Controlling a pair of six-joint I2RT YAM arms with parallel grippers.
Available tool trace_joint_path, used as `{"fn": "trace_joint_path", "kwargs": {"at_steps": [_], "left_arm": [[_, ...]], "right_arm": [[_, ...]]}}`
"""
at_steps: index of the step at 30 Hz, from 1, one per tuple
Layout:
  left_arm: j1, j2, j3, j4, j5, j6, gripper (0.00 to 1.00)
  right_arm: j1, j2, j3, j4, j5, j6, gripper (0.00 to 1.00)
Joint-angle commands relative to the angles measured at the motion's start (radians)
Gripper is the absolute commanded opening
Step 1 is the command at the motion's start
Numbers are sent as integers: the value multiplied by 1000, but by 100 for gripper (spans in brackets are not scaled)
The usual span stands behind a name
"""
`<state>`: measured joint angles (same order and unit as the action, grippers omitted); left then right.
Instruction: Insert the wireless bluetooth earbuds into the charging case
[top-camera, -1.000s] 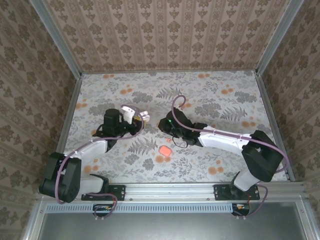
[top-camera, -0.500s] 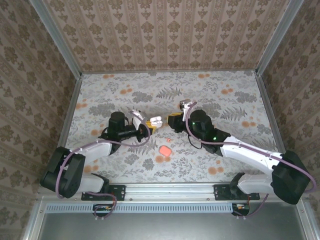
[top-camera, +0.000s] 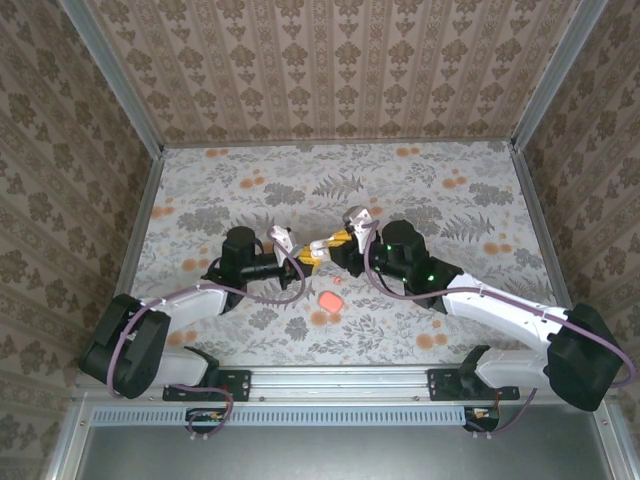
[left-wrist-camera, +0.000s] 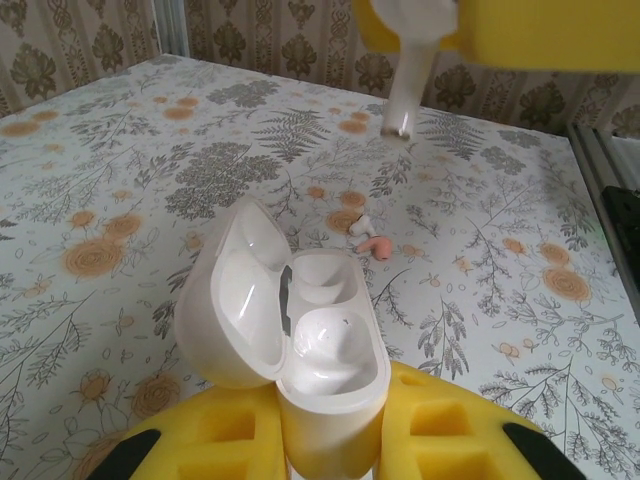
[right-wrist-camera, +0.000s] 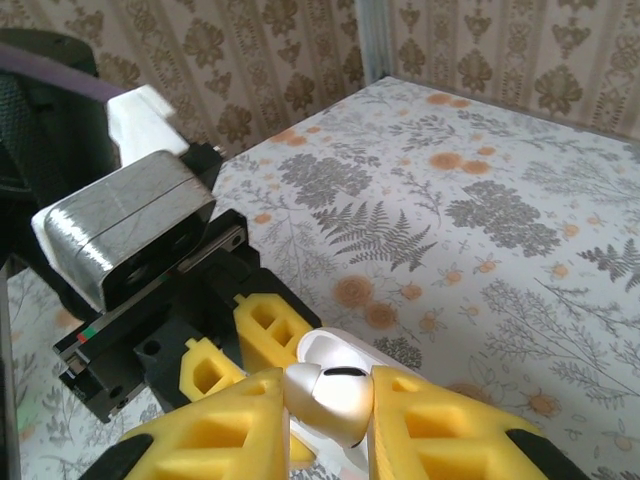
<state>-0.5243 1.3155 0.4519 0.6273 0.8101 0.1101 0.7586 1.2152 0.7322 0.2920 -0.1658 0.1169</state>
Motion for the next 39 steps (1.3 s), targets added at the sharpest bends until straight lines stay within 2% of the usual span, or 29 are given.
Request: {"fn": "trace_joint_path", "kwargs": {"at_steps": [1,15,26,39], "left_arm": [[-9,-28,-9,37,31,28,10],[-19,-60,-19,40,22,28,10],[-23,-62,-16,40,29,27,10],[-25,-84,-16,33,23,26,10]], "right_arm": [[9,25,29,15,-46,-63,23],[11,66,44,9,-70,-82,23],[17,91,64,17,-142,-85,23],[21,115,85,-34,-126,-126,22]]}}
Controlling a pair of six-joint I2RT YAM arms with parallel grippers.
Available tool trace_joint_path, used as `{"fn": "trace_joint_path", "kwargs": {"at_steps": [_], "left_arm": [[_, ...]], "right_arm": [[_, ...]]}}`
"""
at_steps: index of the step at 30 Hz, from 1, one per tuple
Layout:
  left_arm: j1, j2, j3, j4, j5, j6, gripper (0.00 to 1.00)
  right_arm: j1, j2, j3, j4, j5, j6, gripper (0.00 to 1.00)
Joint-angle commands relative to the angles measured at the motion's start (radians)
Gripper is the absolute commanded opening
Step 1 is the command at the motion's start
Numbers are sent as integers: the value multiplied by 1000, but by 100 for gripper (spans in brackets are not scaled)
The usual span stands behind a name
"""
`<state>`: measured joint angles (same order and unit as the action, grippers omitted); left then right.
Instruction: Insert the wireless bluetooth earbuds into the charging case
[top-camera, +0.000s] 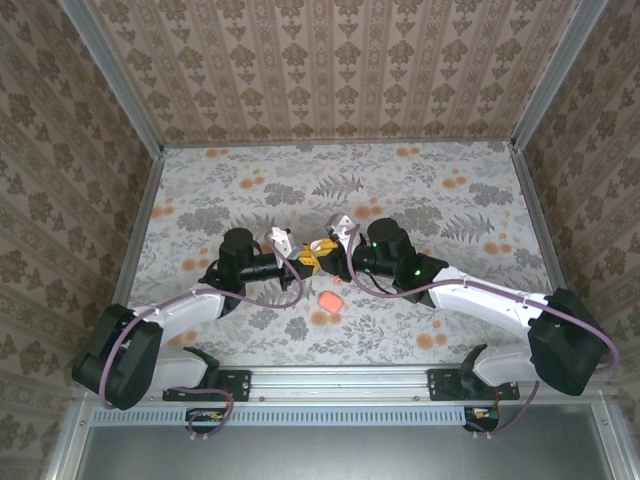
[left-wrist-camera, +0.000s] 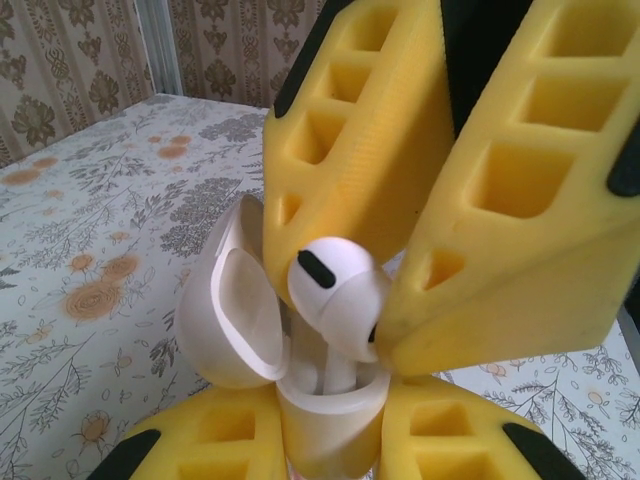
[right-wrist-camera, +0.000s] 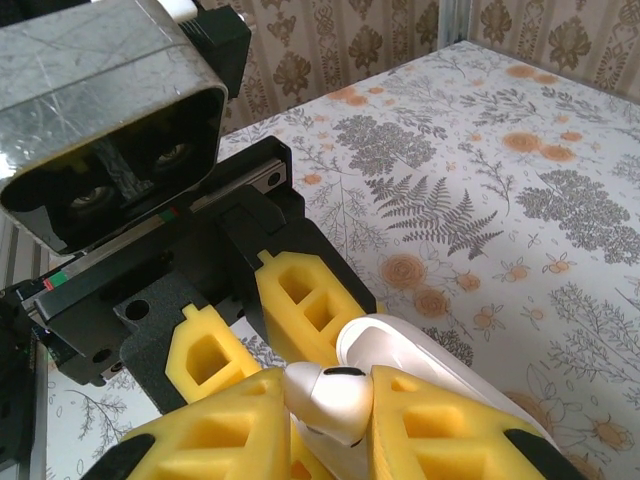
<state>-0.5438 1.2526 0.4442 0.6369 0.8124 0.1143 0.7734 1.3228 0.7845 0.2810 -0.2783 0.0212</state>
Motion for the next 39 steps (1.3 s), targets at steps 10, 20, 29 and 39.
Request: {"fn": "trace_joint_path", "kwargs": {"at_steps": [10,20,29,39], "left_arm": [[-8,-20,-3,20,21,19,10],[-12,-18,-1,15,15,22,11],[-15,-18,-7,12,-9,26,11],[-18,-15,-5,-64,-128,47,11]], "right_arm": [[12,4,51,-68,-19,-54,31],[11,-44,43,-29,0,-4,45],[12,-97,37,-11,27,76,55],[-6,-154,87,-306,156,165,54]]}}
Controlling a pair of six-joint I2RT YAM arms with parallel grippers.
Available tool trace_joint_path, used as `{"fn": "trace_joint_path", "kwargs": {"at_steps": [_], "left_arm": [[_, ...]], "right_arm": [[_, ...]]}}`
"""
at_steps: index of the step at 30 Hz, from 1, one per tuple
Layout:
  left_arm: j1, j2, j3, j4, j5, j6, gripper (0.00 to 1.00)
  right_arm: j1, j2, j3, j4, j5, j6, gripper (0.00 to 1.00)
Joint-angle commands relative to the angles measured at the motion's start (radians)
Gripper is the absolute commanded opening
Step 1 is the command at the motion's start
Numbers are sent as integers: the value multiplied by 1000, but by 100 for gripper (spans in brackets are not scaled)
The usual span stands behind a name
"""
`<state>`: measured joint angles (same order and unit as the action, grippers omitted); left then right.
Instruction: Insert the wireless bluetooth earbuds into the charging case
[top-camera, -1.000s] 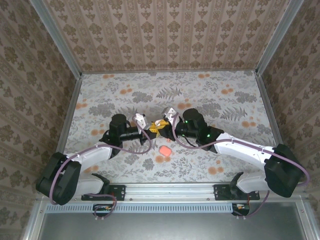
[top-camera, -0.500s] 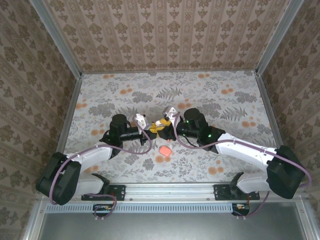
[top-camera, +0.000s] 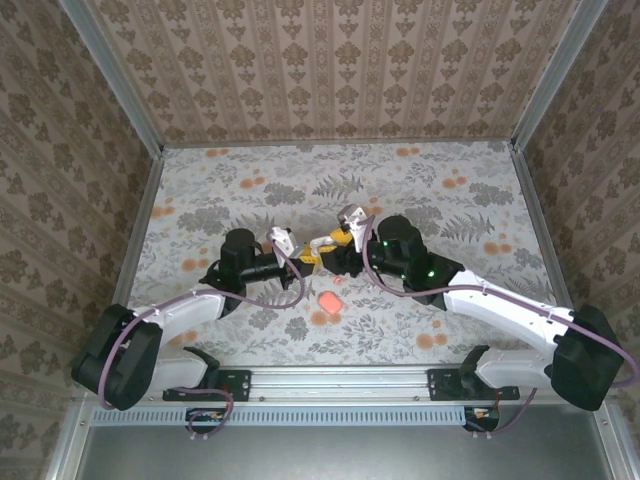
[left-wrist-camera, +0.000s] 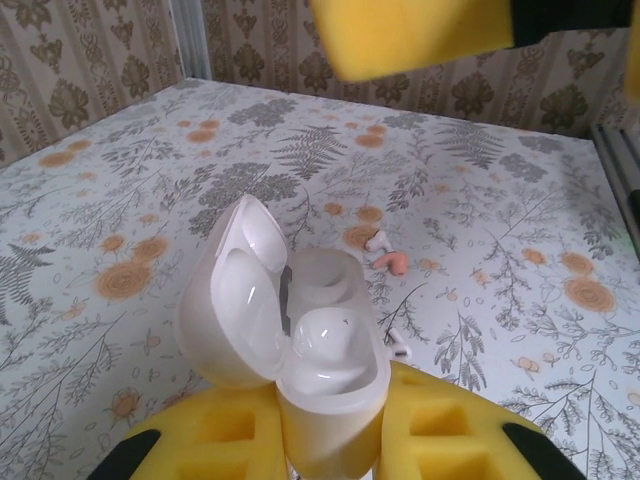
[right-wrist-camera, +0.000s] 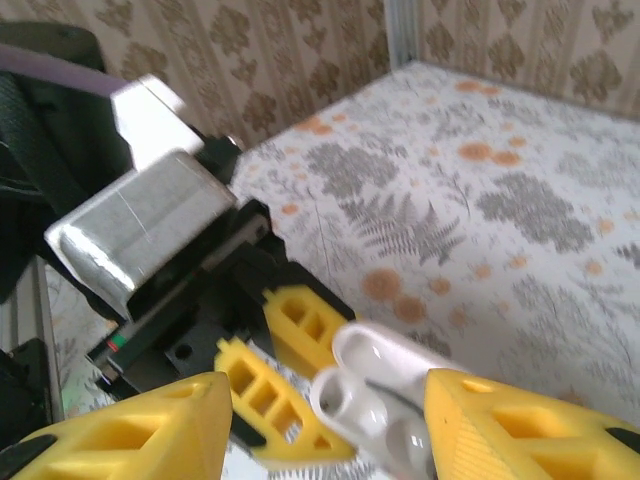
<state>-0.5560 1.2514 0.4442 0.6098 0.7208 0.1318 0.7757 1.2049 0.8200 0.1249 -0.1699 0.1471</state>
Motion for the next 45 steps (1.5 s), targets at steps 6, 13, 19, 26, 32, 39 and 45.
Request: {"fn": "trace_joint_path", "kwargs": {"at_steps": [6,13,19,26,32,39,45], "left_arm": [[-7,-24,-18,-75,-69,31,11],[-10,-55,-33,-129,-119,39,10],[-10,-80,-49,-167,-126,48,10],[-10,-120,-68,-196,-136,54,10],[-10,-146,-77,-212,-148,56,10],[-10,-145,-73,-215,-158,57,10],[-10,-142,-70,-221,-161,58,10]], "right_arm": [[-26,-84,138,-535,60,-218,54],[-134,-49,217,-842,-33,-650,55],[-213,-33,167,-871,-165,-1113,54],[-220,222,267,-987,-58,-1404,53],[-216,378,300,-940,-28,-1493,52],[-210,516,339,-914,-2,-1535,50],[-210,586,370,-916,-5,-1561,50]]}}
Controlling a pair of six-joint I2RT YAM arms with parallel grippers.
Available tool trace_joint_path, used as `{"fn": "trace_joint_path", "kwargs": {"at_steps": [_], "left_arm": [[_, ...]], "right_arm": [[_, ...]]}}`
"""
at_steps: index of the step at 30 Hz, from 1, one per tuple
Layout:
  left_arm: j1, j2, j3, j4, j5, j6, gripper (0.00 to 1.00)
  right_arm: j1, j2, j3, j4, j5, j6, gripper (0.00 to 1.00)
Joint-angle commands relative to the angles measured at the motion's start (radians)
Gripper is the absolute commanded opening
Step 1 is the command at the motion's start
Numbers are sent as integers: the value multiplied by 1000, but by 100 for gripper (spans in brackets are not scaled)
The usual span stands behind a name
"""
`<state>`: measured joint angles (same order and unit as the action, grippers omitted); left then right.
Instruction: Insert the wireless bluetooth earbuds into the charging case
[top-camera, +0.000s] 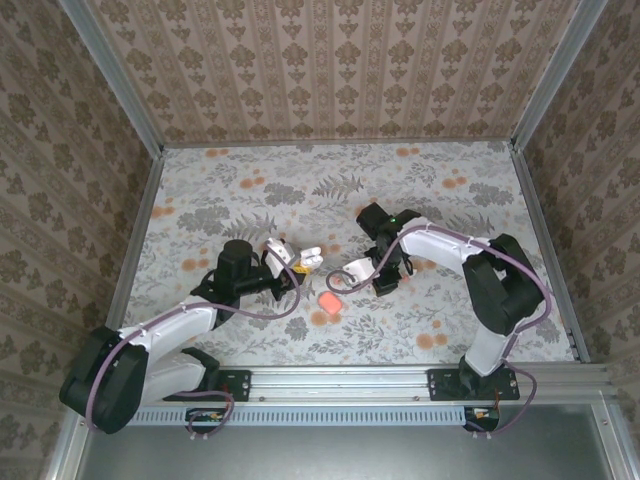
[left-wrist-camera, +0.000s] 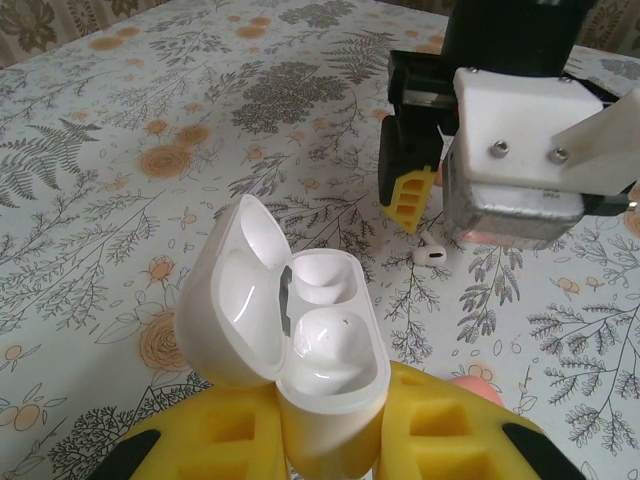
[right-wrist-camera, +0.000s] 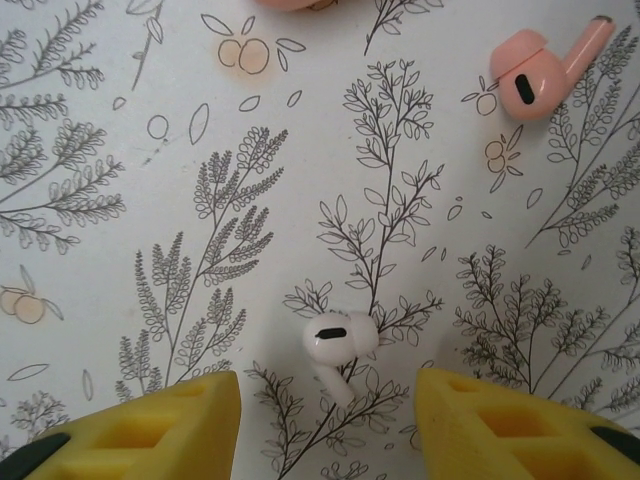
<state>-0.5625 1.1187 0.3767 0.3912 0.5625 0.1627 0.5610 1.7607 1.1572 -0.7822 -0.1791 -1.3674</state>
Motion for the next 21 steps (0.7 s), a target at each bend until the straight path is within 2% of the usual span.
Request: {"fn": "trace_joint_path", "kwargs": {"at_steps": [1,14,17,21], "left_arm": [[-4,-10,-1,-5,-5,26,10],[-4,1,11,-13,-9,26,10],[-3,10,16,-15,-6,24,10],[-4,21,20,-16,-6,26,10]], "right_arm": [[5,43,37,-12,6,-52,50],[5,142,82,-17,7,-84,46],[5,156,88,-22,6,-87,42],[4,176,102,-46,15,-85,31]]}}
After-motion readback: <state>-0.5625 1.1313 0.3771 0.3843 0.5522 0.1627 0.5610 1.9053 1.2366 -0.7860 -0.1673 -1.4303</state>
